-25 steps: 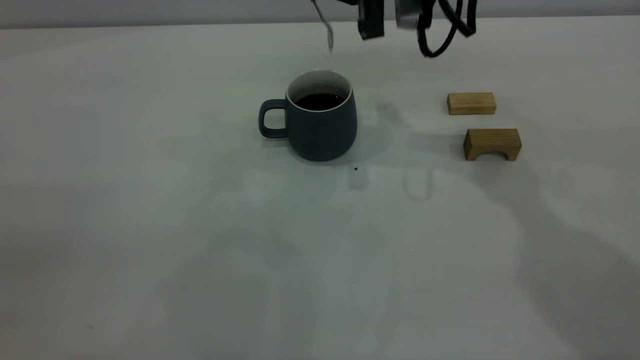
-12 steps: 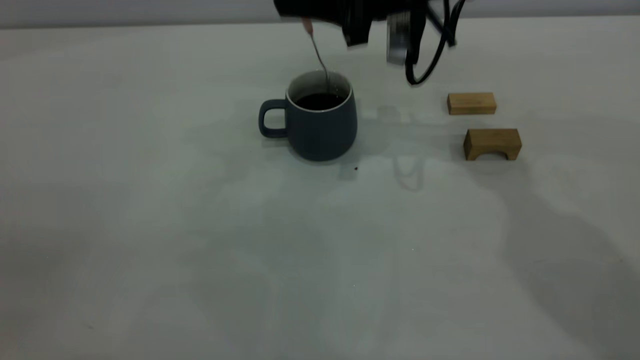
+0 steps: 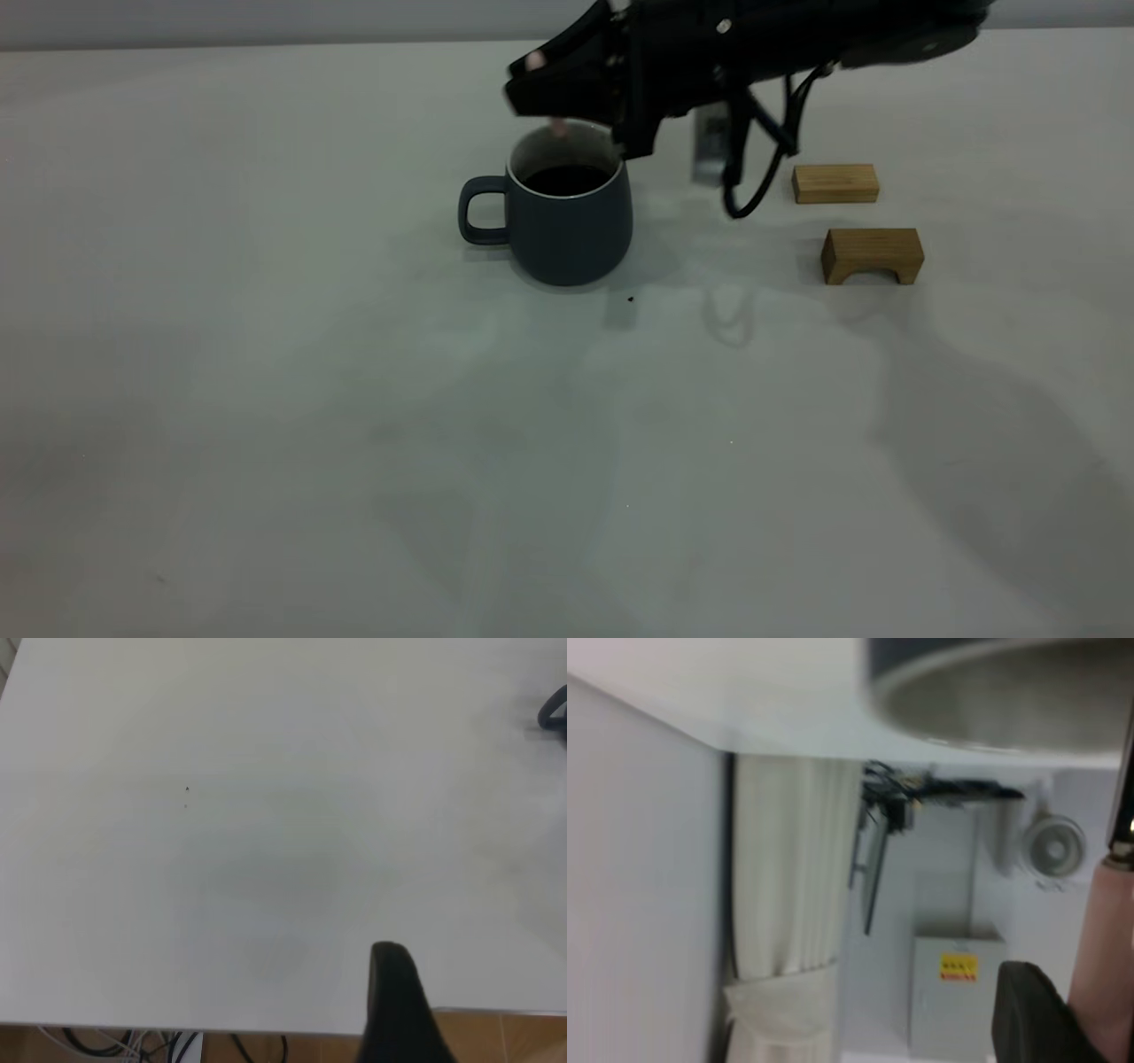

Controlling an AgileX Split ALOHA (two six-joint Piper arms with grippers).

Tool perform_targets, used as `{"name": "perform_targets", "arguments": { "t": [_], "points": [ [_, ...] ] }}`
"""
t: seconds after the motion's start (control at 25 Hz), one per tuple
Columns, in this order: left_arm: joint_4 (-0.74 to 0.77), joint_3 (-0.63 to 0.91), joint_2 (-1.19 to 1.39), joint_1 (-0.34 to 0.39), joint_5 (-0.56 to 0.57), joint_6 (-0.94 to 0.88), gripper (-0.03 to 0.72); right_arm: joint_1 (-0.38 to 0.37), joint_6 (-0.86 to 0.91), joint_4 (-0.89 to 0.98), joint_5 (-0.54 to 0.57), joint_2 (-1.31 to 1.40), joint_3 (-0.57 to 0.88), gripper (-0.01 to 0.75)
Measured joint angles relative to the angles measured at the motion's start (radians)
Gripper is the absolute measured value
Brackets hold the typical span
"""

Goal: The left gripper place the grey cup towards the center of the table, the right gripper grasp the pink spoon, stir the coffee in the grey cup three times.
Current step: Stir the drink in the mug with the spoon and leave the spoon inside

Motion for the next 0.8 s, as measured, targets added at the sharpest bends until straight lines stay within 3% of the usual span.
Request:
{"name": "perform_targets", "arguments": {
  "t": [0.24,0.44,0.8],
  "points": [
    [0.0,0.0,0.0,0.0,0.0,0.0,0.528,0.023,-0.034,0.0,0.042,0.083,-0.111,0.13],
    [0.0,0.0,0.0,0.0,0.0,0.0,0.528,-0.001,-0.095,-0.001,0.027,0.087,-0.124,0.13],
    [0.0,0.0,-0.001,0.0,0.0,0.0,0.528,-0.033,-0.105,0.008,0.023,-0.003,0.076,0.131]
  ]
}}
